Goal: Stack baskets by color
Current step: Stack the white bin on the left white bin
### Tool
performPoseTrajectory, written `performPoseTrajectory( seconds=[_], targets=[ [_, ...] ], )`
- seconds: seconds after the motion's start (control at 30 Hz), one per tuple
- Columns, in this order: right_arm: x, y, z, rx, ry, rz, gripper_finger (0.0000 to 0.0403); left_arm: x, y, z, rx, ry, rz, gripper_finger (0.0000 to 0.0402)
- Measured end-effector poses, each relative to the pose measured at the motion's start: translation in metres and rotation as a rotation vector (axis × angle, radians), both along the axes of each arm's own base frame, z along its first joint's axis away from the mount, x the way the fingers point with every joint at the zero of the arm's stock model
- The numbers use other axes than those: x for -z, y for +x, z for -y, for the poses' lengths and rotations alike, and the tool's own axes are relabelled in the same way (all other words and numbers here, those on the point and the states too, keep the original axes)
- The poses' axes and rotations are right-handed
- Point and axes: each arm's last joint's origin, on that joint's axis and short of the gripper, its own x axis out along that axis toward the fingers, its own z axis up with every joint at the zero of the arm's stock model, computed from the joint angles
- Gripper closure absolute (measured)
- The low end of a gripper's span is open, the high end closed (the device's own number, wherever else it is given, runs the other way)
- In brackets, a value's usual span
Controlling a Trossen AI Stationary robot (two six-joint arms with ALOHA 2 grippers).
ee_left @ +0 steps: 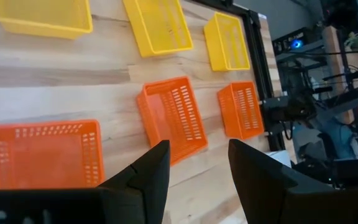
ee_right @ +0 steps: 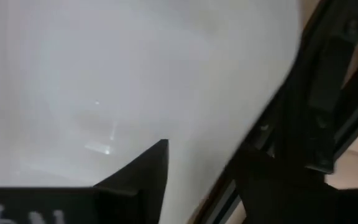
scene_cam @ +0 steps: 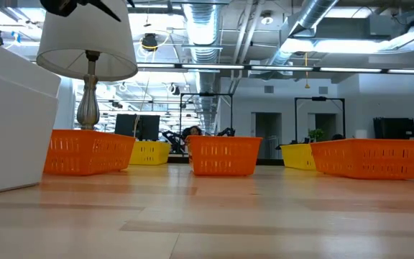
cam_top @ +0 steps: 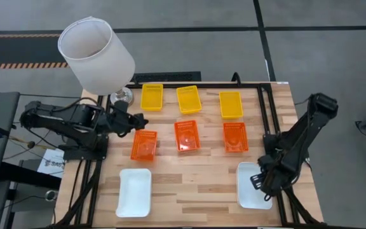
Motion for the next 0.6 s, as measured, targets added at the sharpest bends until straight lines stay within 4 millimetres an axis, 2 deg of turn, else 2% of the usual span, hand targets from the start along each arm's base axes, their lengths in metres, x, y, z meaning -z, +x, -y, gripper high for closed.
performPoseTrajectory(
  seconds=[0.1,0.23,0.4,0.6],
  targets=[
    [0.005,0.005,-0.002,0.017,-0.001,-0.005,0.0272,-0.002,0.002,-0.002,0.012,0.020,0.014,0.0250],
    [0.009,0.013,-0.001,0.044,-0.018,-0.013,0.0378,-0.003,0.004,-0.003,0.040,0.054,0.014,0.0250],
    [0.006,0.029,0.006,0.054,-0.041,0.058,0.0394,-0.003,0.004,-0.004,0.056,0.041,0.009,0.0250],
    [-0.038,0.057,0.029,0.118,-0.199,0.278,0.0399,-0.003,0.004,-0.004,0.065,0.048,0.008,0.0250]
  ],
)
